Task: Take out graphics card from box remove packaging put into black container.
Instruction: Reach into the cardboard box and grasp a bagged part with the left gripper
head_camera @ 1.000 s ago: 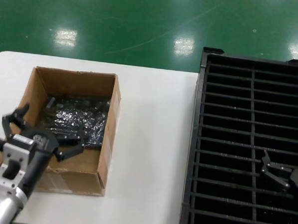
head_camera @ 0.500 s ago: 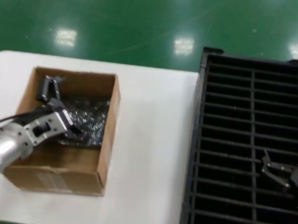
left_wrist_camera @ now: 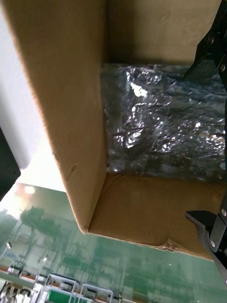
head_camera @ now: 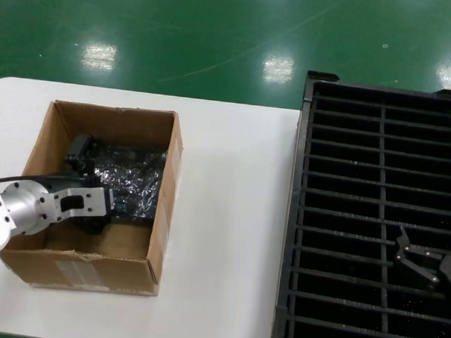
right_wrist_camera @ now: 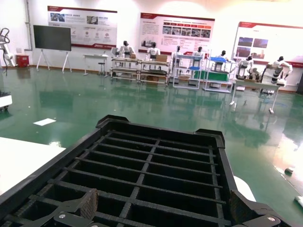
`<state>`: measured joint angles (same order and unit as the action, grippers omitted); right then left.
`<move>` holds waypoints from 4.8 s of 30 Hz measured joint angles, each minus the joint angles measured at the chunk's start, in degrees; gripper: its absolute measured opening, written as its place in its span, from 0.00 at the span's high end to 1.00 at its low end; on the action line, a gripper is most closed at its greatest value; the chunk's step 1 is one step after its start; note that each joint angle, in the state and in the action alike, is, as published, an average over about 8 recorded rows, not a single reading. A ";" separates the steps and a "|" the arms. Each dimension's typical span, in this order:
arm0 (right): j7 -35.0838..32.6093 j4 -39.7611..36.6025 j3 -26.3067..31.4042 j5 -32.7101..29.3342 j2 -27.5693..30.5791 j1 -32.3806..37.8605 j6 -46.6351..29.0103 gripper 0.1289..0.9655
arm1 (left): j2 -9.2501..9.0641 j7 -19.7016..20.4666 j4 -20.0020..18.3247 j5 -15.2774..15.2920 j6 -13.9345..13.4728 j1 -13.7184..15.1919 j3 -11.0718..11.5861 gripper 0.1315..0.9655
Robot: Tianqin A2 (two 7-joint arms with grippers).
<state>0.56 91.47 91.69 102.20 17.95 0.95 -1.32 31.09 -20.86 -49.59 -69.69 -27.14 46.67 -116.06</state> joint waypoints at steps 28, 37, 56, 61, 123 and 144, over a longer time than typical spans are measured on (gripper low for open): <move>0.01 0.00 0.00 -0.01 0.00 0.00 0.00 0.00 | -1.80 -11.59 1.75 -3.63 9.66 -3.78 1.39 0.40; 0.01 0.00 0.00 -0.01 0.00 0.00 0.00 0.00 | -1.30 -12.19 0.08 -4.09 10.22 -5.06 1.92 0.65; 0.01 0.00 0.00 -0.01 0.00 0.00 0.00 0.00 | 2.03 -3.38 -14.53 5.38 9.85 -10.33 7.72 0.94; 0.01 0.00 0.00 -0.01 0.00 0.00 0.00 0.00 | 2.58 -0.05 -23.32 9.85 8.71 -13.62 12.64 0.97; 0.01 0.00 0.00 -0.01 0.00 0.00 0.00 0.00 | 5.02 5.17 -16.33 11.32 -8.63 -9.02 4.21 0.40; 0.01 0.00 0.00 -0.01 0.00 0.00 0.00 0.00 | 4.19 4.85 -13.99 12.56 -2.48 -9.57 4.85 0.68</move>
<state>0.57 91.47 91.69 102.19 17.95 0.95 -1.32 35.28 -16.01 -63.58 -57.13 -29.62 37.10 -111.20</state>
